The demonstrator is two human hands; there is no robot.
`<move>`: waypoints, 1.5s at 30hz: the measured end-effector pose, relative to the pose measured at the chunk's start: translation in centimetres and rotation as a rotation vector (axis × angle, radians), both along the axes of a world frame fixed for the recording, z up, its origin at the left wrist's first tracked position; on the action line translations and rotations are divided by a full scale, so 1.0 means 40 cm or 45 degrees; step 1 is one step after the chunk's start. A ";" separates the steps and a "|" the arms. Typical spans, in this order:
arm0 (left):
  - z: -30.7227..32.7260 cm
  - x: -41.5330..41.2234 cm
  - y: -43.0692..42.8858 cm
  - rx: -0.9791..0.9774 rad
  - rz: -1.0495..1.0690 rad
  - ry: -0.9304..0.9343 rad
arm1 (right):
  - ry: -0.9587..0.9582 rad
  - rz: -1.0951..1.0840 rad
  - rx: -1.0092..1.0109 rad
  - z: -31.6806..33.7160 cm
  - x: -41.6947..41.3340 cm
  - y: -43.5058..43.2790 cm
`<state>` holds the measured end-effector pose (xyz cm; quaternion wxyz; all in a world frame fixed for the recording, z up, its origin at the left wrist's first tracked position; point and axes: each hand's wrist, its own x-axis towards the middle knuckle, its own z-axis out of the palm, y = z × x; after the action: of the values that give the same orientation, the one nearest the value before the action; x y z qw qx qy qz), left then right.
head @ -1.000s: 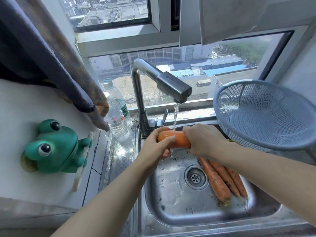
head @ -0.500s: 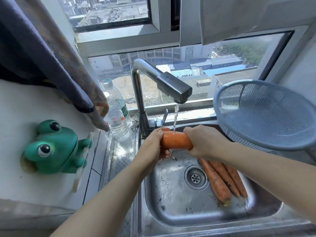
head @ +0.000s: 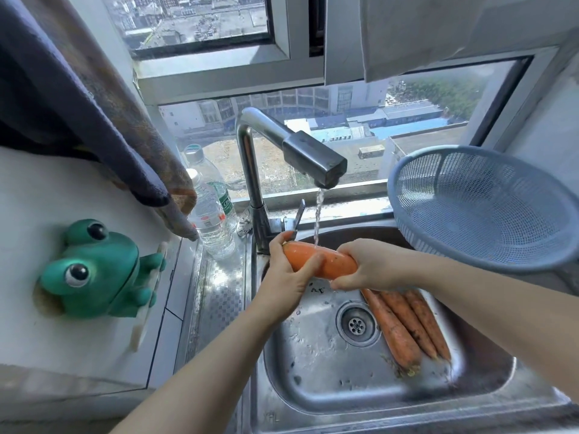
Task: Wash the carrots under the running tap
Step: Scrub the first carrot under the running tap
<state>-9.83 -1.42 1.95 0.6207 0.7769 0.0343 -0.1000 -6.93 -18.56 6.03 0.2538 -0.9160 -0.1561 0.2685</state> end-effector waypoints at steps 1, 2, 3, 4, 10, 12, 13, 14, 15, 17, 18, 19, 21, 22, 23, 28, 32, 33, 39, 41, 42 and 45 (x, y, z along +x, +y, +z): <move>0.002 0.000 0.001 0.029 0.000 0.001 | -0.015 -0.017 -0.001 -0.002 -0.004 0.005; 0.005 -0.001 0.003 0.044 0.000 0.007 | -0.029 -0.031 0.001 -0.004 -0.008 0.010; 0.010 -0.001 0.005 0.037 -0.007 0.027 | -0.039 -0.041 0.001 -0.005 -0.011 0.013; 0.013 0.001 0.008 -0.006 -0.023 0.062 | -0.042 -0.045 -0.001 -0.007 -0.012 0.014; 0.036 0.011 0.042 -0.251 -0.188 0.178 | -0.065 -0.046 -0.003 0.004 -0.018 0.011; 0.039 0.008 0.034 -0.288 -0.115 0.162 | -0.143 -0.049 -0.031 0.006 -0.020 0.015; 0.039 0.005 0.026 -0.279 -0.060 0.134 | -0.181 -0.050 -0.043 0.006 -0.021 0.020; 0.036 0.004 0.017 -0.257 -0.002 0.102 | -0.208 -0.047 -0.057 0.006 -0.022 0.024; 0.033 0.003 0.008 -0.235 0.059 0.075 | -0.222 -0.041 -0.070 0.005 -0.024 0.029; 0.028 0.002 -0.004 -0.196 0.151 0.050 | -0.229 -0.033 -0.092 0.003 -0.028 0.036; 0.025 0.002 -0.004 -0.197 0.158 0.053 | -0.231 -0.033 -0.100 0.002 -0.029 0.036; 0.024 0.002 0.000 -0.215 0.122 0.074 | -0.229 -0.035 -0.103 0.002 -0.029 0.035; 0.028 0.001 0.019 -0.262 -0.034 0.131 | -0.211 -0.039 -0.088 0.005 -0.029 0.029; 0.031 -0.001 0.027 -0.264 -0.102 0.142 | -0.203 -0.039 -0.077 0.008 -0.027 0.026; 0.031 -0.002 0.034 -0.254 -0.135 0.138 | -0.197 -0.037 -0.064 0.012 -0.026 0.025; 0.035 -0.002 0.018 -0.194 0.013 0.009 | -0.230 -0.028 -0.074 0.026 -0.019 0.037; 0.024 0.012 -0.010 -0.102 0.204 -0.069 | -0.301 -0.031 -0.099 0.018 -0.015 0.043; 0.022 0.016 -0.015 -0.104 0.218 -0.053 | -0.302 -0.030 -0.096 0.017 -0.015 0.042; 0.022 0.009 0.027 -0.246 -0.063 0.112 | -0.222 -0.008 -0.061 0.003 -0.013 0.024; 0.017 0.005 0.034 -0.180 -0.084 0.077 | -0.218 -0.014 -0.057 -0.004 -0.016 0.028; 0.015 0.005 0.032 -0.165 -0.053 0.057 | -0.236 -0.023 -0.063 -0.007 -0.017 0.032; 0.013 0.007 0.020 -0.186 0.064 0.019 | -0.315 -0.034 -0.115 -0.012 -0.018 0.042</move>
<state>-9.57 -0.62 2.45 0.6777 0.7278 0.0509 -0.0923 -7.65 -16.90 5.55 0.1947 -0.9546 -0.1617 0.1569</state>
